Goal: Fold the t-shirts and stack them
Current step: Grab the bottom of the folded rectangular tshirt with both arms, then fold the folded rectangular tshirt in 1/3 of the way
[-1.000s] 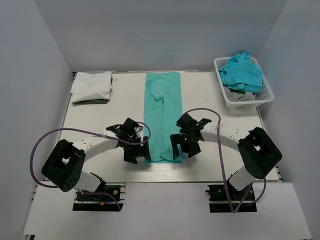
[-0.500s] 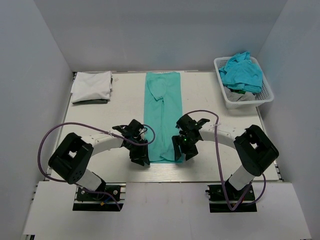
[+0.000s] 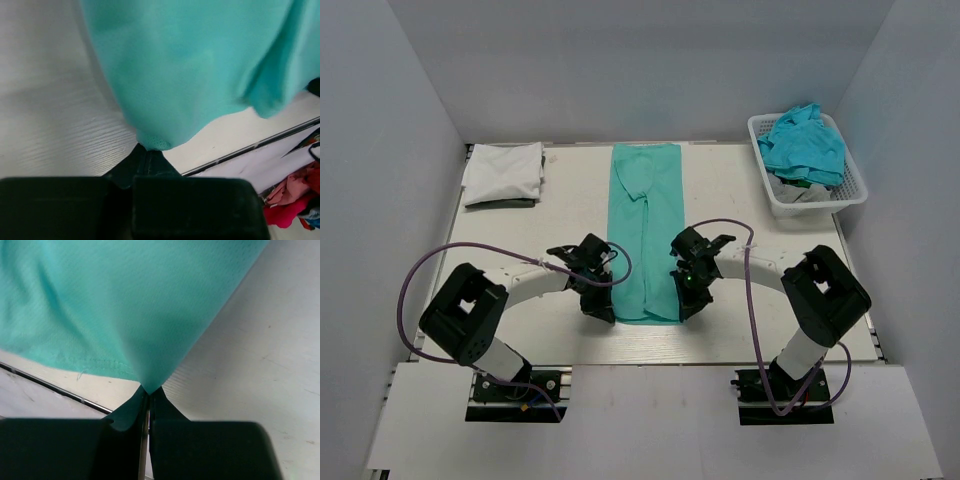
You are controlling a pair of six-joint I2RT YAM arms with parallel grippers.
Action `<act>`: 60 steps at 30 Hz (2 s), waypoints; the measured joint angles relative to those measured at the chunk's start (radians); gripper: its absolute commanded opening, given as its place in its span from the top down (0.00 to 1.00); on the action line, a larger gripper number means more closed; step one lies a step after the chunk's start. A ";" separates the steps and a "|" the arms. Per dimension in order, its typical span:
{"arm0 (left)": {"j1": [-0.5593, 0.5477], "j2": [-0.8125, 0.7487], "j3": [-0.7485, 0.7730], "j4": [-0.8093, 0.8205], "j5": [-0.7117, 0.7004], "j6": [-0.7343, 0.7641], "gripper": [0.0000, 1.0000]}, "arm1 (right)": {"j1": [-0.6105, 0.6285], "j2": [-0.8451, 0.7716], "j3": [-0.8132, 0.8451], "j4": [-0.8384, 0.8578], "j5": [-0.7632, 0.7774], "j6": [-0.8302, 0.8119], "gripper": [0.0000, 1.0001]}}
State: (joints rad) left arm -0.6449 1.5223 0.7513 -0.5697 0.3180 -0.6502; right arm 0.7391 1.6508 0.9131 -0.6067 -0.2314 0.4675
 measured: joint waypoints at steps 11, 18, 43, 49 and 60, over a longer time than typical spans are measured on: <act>0.026 0.012 0.288 -0.103 -0.109 -0.039 1.00 | -0.023 -0.018 0.222 -0.092 0.117 0.013 1.00; 0.089 0.153 0.508 -0.175 -0.173 -0.062 1.00 | -0.087 0.086 0.469 -0.181 0.173 0.011 1.00; 0.277 0.584 1.066 -0.185 -0.116 -0.021 1.00 | -0.325 0.531 1.107 -0.249 -0.010 -0.084 1.00; 0.291 0.634 1.089 -0.186 -0.109 -0.021 1.00 | -0.346 0.614 1.114 -0.195 -0.052 -0.086 1.00; 0.346 0.883 1.437 -0.185 -0.087 -0.039 0.00 | -0.407 0.754 1.246 -0.001 -0.105 -0.003 0.10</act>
State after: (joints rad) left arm -0.2989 2.4054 2.1880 -0.7547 0.2310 -0.6895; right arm 0.3317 2.4046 2.1590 -0.6075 -0.3363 0.4648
